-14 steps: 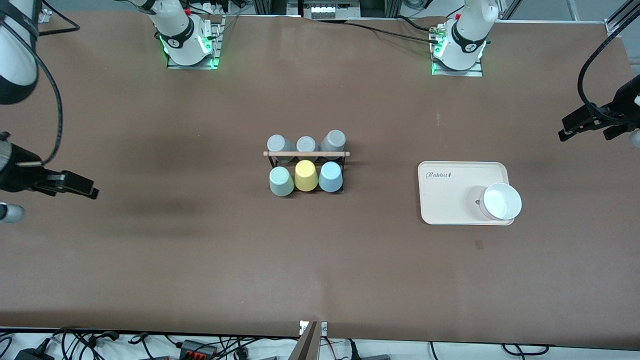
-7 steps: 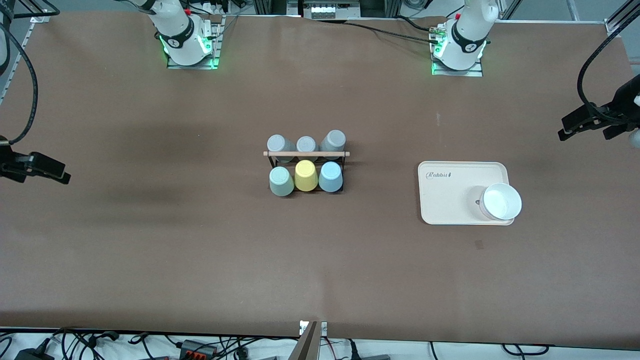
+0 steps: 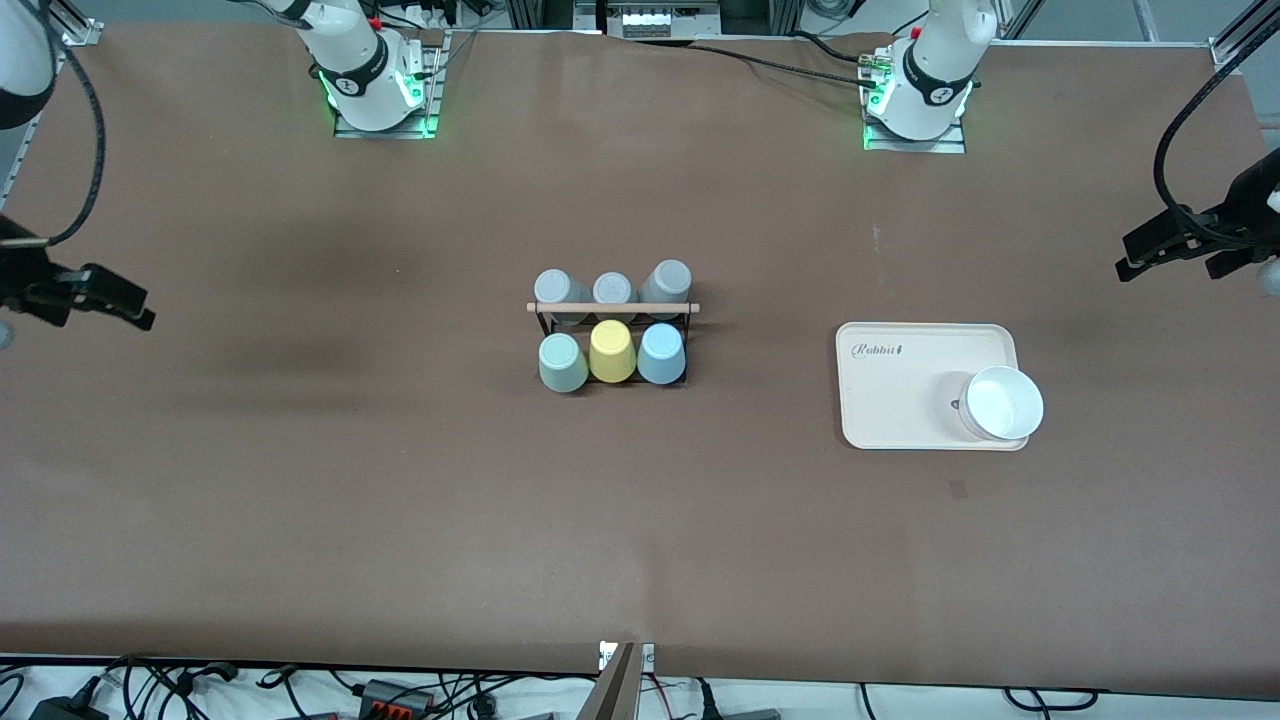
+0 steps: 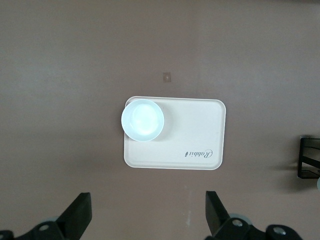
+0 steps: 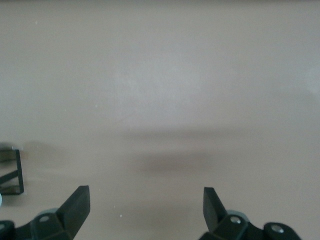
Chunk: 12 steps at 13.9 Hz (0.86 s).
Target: Hang scattered cups on rack with three cups
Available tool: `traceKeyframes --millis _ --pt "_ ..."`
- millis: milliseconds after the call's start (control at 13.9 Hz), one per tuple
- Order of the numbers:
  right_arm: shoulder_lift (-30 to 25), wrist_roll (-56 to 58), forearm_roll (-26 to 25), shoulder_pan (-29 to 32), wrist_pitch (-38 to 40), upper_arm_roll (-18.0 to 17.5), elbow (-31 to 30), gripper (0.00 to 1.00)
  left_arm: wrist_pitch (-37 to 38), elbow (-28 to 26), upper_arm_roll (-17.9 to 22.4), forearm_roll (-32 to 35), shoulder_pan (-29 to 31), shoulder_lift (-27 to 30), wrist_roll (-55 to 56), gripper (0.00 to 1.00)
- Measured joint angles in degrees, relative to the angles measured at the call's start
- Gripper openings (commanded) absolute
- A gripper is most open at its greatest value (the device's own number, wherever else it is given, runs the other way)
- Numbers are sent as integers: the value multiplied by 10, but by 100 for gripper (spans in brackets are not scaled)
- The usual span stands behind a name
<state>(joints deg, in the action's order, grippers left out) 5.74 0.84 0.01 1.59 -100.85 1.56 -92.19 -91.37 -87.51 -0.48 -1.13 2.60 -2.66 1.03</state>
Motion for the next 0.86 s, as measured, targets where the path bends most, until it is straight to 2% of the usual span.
traceKeyframes --millis 216,865 --pt "-38 5 0 0 -1 0 -45 100 0 0 0 0 0 0 0 100" --pt "-48 12 0 -1 7 -1 -48 100 0 0 0 0 0 0 0 100"
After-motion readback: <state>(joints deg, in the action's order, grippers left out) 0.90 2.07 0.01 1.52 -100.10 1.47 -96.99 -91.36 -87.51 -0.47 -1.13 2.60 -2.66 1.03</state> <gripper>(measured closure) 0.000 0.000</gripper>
